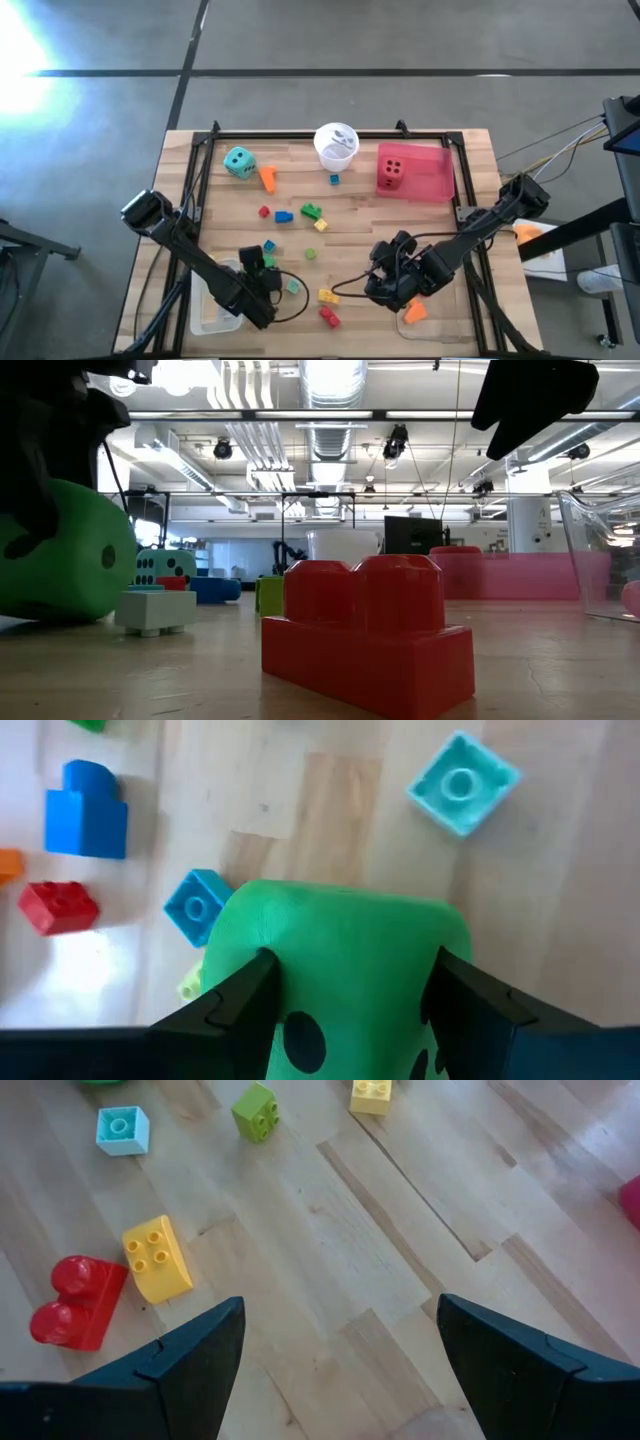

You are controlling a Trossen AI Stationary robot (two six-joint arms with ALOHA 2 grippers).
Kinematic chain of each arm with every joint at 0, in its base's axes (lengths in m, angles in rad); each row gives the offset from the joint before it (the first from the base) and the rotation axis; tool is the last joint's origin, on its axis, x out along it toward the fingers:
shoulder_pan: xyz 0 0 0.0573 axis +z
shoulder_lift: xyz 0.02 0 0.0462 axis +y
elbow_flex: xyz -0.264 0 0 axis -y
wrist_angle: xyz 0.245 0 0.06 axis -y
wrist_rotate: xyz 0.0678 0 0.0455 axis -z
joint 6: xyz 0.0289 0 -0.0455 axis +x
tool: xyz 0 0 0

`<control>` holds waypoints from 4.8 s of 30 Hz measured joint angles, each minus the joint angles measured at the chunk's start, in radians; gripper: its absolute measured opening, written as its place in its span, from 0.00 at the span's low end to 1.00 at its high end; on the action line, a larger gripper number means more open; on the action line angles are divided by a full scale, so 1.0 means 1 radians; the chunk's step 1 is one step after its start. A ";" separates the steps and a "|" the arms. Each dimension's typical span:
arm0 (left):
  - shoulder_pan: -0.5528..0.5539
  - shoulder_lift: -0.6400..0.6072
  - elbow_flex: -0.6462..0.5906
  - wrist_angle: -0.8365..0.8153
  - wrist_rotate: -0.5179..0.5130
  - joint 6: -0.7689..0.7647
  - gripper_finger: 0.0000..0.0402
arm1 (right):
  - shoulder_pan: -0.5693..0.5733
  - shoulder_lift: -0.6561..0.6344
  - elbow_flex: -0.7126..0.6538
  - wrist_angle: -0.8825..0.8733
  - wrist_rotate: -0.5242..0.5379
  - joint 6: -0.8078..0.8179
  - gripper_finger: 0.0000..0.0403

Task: Pick & Place Toys
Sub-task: Put the green dice into the red bin

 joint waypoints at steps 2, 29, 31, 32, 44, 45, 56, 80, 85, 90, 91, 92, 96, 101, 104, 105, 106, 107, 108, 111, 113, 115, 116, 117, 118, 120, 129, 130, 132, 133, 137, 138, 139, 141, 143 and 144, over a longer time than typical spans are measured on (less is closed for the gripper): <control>0.005 0.000 0.017 -0.009 0.015 -0.024 0.51 | 0.000 0.000 0.000 0.001 0.000 0.001 0.81; 0.067 -0.322 0.066 0.361 -0.163 -0.313 0.31 | 0.006 -0.011 0.000 0.730 -0.094 -0.787 0.81; 0.078 -0.336 0.066 0.419 -0.163 -0.278 0.31 | 0.006 -0.011 0.000 0.771 -0.080 -0.881 0.81; 0.083 -0.341 0.066 0.442 -0.163 -0.266 0.31 | 0.006 -0.011 0.001 0.783 -0.065 -0.907 0.81; 0.106 -0.373 0.066 0.471 -0.163 -0.247 0.29 | 0.005 -0.012 0.104 0.785 -0.033 -1.012 0.81; 0.107 -0.373 0.066 0.480 -0.163 -0.247 0.28 | 0.005 -0.012 0.113 0.785 -0.019 -1.012 0.81; 0.110 -0.377 0.066 0.561 -0.163 -0.244 0.25 | 0.006 -0.012 0.148 0.777 0.003 -1.018 0.81; 0.125 -0.377 0.070 0.759 -0.100 -0.182 0.21 | -0.008 -0.012 0.147 0.757 0.016 -1.145 0.95; 0.128 -0.377 0.070 0.799 -0.076 -0.152 0.21 | -0.024 -0.009 0.147 0.758 0.002 -1.183 0.95; 0.128 -0.377 0.070 0.814 -0.073 -0.146 0.20 | -0.042 -0.009 0.147 0.768 0.000 -1.179 0.95; 0.128 -0.377 0.070 0.817 -0.072 -0.146 0.20 | -0.042 -0.009 0.147 0.772 0.000 -1.179 0.95; 0.128 -0.377 0.070 0.819 -0.072 -0.146 0.20 | -0.042 -0.009 0.147 0.777 0.000 -1.181 0.95; 0.130 -0.377 0.069 0.826 -0.069 -0.147 0.20 | -0.043 -0.009 0.147 0.778 0.002 -1.162 0.86; 0.134 -0.377 0.069 0.827 -0.067 -0.150 0.20 | -0.044 -0.009 0.147 0.777 0.002 -1.116 0.52; 0.134 -0.377 0.068 0.827 -0.064 -0.154 0.20 | -0.044 -0.009 0.147 0.778 -0.019 -1.081 0.36; 0.134 -0.377 0.068 0.827 -0.062 -0.154 0.20 | -0.044 -0.009 0.147 0.778 -0.030 -1.072 0.36; 0.134 -0.377 0.068 0.826 -0.060 -0.155 0.19 | -0.044 -0.009 0.147 0.778 -0.039 -1.065 0.36; 0.135 -0.377 0.068 0.826 -0.059 -0.156 0.19 | -0.045 -0.009 0.147 0.778 -0.048 -1.060 0.36; 0.135 -0.377 0.068 0.826 -0.057 -0.157 0.19 | -0.045 -0.009 0.147 0.778 -0.060 -1.058 0.36; 0.136 -0.377 0.068 0.827 -0.057 -0.157 0.19 | -0.045 -0.009 0.147 0.778 -0.067 -1.047 0.36; 0.136 -0.377 0.068 0.827 -0.057 -0.156 0.19 | -0.045 -0.009 0.147 0.778 -0.068 -1.046 0.36; 0.136 -0.377 0.068 0.827 -0.057 -0.154 0.19 | -0.046 -0.009 0.147 0.779 -0.070 -1.045 0.36; 0.136 -0.377 0.068 0.827 -0.057 -0.154 0.19 | -0.046 -0.009 0.147 0.779 -0.070 -1.044 0.36; 0.136 -0.377 0.068 0.827 -0.057 -0.154 0.19 | -0.045 -0.009 0.147 0.779 -0.070 -1.043 0.36; 0.137 -0.377 0.068 0.827 -0.058 -0.158 0.21 | -0.045 -0.009 0.147 0.779 -0.071 -1.043 0.36; 0.137 -0.377 0.068 0.828 -0.058 -0.178 0.33 | -0.045 -0.009 0.147 0.779 -0.074 -1.034 0.35; 0.139 -0.376 0.068 0.824 -0.062 -0.182 0.94 | -0.048 -0.009 0.146 0.734 -0.073 -0.928 0.33; 0.139 -0.376 0.068 0.816 -0.068 -0.185 0.96 | -0.048 -0.009 0.146 0.726 -0.073 -0.914 0.33; 0.141 -0.376 0.068 0.800 -0.082 -0.198 0.96 | -0.048 -0.009 0.146 0.704 -0.078 -0.882 0.32; 0.142 -0.379 0.069 0.787 -0.086 -0.200 0.95 | -0.048 -0.009 0.146 0.690 -0.082 -0.868 0.32; 0.144 -0.402 0.069 0.729 -0.087 -0.227 0.87 | -0.049 -0.007 0.146 0.647 -0.091 -0.808 0.31; 0.144 -0.409 0.069 0.712 -0.087 -0.237 0.86 | -0.049 -0.007 0.146 0.640 -0.096 -0.793 0.30; 0.144 -0.416 0.069 0.699 -0.087 -0.251 0.84 | -0.049 -0.007 0.146 0.633 -0.099 -0.779 0.30; 0.144 -0.433 0.069 0.670 -0.086 -0.281 0.82 | -0.049 -0.007 0.146 0.607 -0.106 -0.753 0.30; 0.144 -0.452 0.069 0.629 -0.084 -0.307 0.80 | -0.051 -0.007 0.146 0.570 -0.107 -0.714 0.30; 0.144 -0.461 0.069 0.602 -0.082 -0.323 0.80 | -0.054 -0.009 0.146 0.542 -0.108 -0.692 0.30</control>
